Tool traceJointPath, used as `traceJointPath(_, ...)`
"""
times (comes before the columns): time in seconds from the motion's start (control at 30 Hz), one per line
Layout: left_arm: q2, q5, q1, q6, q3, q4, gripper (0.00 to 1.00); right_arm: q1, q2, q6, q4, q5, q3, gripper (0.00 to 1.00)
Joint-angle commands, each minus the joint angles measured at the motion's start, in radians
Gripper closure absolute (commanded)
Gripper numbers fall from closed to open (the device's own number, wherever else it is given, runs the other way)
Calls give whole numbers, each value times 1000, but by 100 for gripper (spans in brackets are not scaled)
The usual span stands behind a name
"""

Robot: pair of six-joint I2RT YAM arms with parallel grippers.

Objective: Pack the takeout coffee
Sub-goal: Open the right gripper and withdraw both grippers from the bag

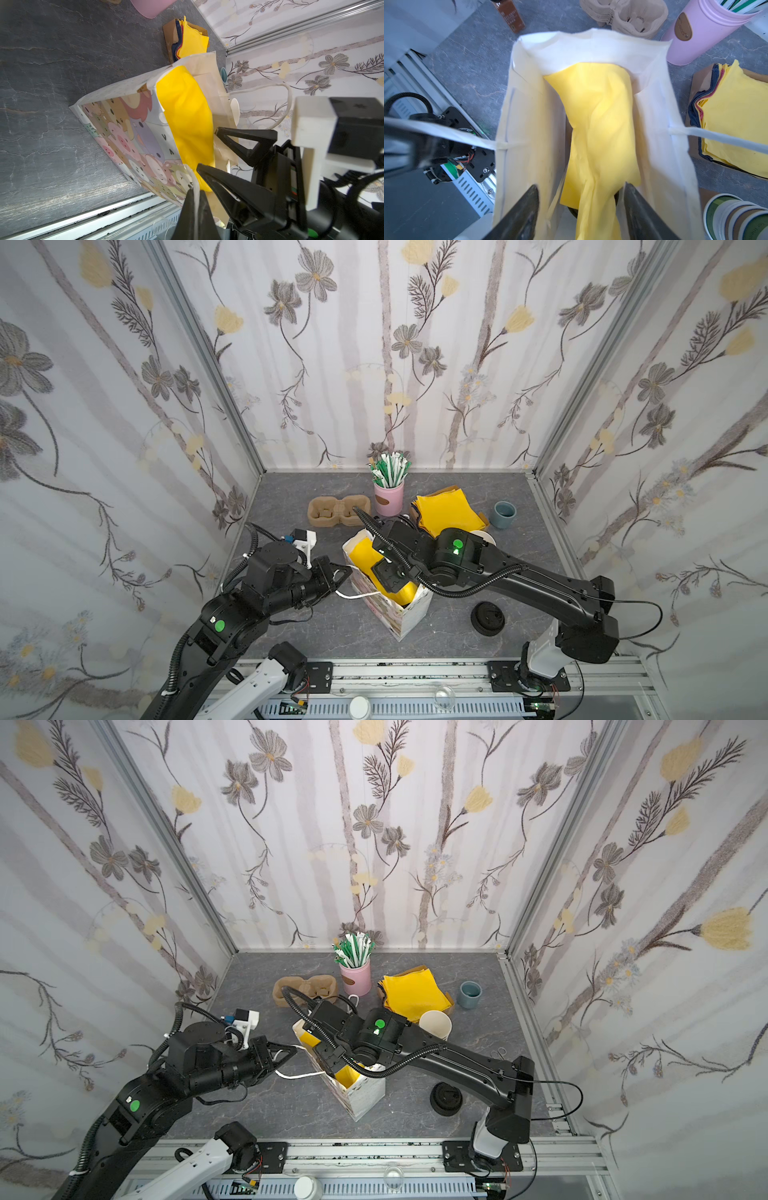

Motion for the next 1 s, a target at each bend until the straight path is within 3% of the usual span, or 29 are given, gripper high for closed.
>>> traceJointPath(0.0,-2,-18,1,19,2,28,88,3,-36,29,75,1,11,27)
traceJointPath(0.1,-7,-24,0,23,0,28,80,3,-60,49,87,6,29,27)
traceJointPath(0.2,-17,-46,-1,22,10,28,66,5,-118,66,124,60,43,30)
traceJointPath(0.4,-19,-180,0,61,104,28,38,-3,-336,67,205,320,-7,32)
traceJointPath(0.53,-30,-466,0,69,175,21,25,-73,-535,121,243,501,-183,37)
traceJointPath(0.63,-37,-725,0,45,179,25,23,-182,-723,208,273,583,-400,47)
traceJointPath(0.77,7,-974,0,129,156,47,21,-349,-951,280,301,692,-708,48)
traceJointPath(0.87,50,-1159,0,192,53,82,20,-495,-1058,256,398,672,-930,50)
traceJointPath(0.97,65,-1295,1,301,-118,267,18,-616,-1122,230,518,635,-1130,51)
